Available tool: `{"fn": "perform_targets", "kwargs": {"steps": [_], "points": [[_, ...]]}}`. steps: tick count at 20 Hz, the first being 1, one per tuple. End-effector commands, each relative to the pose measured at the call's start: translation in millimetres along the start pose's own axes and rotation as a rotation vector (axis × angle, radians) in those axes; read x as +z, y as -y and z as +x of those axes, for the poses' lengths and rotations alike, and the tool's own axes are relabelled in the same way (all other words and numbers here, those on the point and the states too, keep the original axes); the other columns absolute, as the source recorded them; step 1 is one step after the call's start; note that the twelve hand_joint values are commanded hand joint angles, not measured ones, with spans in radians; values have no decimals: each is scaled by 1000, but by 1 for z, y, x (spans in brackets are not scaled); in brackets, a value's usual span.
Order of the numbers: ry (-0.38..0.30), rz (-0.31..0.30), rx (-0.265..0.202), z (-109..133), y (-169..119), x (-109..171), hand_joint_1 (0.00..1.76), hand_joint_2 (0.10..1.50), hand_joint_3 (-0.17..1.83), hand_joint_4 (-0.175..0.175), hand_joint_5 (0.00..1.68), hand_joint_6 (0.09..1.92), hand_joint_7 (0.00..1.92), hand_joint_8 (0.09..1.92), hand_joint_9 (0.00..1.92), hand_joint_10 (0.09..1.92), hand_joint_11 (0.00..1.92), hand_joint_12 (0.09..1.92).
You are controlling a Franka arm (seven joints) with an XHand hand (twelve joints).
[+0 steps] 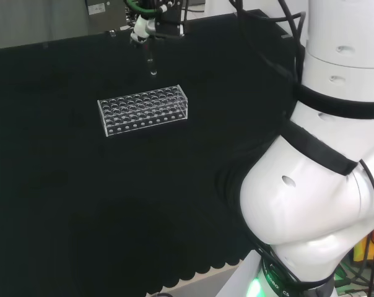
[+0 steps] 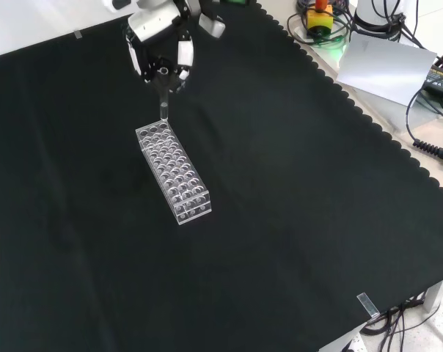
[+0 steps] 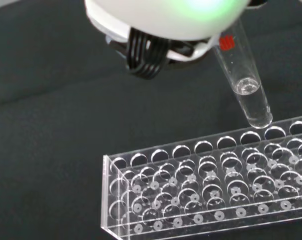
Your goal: Shake the test tube.
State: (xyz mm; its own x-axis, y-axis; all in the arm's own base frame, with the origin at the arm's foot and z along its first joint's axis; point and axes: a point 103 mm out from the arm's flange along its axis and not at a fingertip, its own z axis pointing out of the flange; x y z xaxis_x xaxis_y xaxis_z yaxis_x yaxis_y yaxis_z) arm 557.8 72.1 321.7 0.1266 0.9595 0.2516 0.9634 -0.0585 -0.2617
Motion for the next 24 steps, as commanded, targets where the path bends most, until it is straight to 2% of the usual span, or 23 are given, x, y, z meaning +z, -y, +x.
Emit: {"fn": "perform_targets", "kwargs": {"steps": [1, 4, 7, 11, 18, 21, 24], "points": [[-35, -19, 8, -2, 16, -15, 1239, 643, 605, -175, 1412, 376, 1757, 426, 1695, 714, 1352, 846], [-58, -20, 4, 2, 20, -15, 1239, 641, 606, -175, 1413, 375, 1757, 425, 1695, 715, 1352, 847], [-93, -17, -19, 18, 23, -13, 1240, 640, 608, -175, 1413, 374, 1758, 425, 1694, 716, 1352, 847], [-127, -10, -77, 53, 23, -9, 1240, 639, 610, -175, 1414, 373, 1758, 424, 1694, 717, 1351, 847], [-117, -2, -173, 111, 25, -3, 1240, 638, 612, -175, 1415, 371, 1759, 422, 1694, 719, 1351, 847], [-122, -4, -183, 120, 27, -3, 1240, 637, 613, -175, 1415, 371, 1759, 421, 1693, 719, 1351, 848], [-120, -11, -166, 114, 28, -6, 1240, 637, 613, -175, 1416, 370, 1760, 421, 1693, 720, 1351, 848]]}}
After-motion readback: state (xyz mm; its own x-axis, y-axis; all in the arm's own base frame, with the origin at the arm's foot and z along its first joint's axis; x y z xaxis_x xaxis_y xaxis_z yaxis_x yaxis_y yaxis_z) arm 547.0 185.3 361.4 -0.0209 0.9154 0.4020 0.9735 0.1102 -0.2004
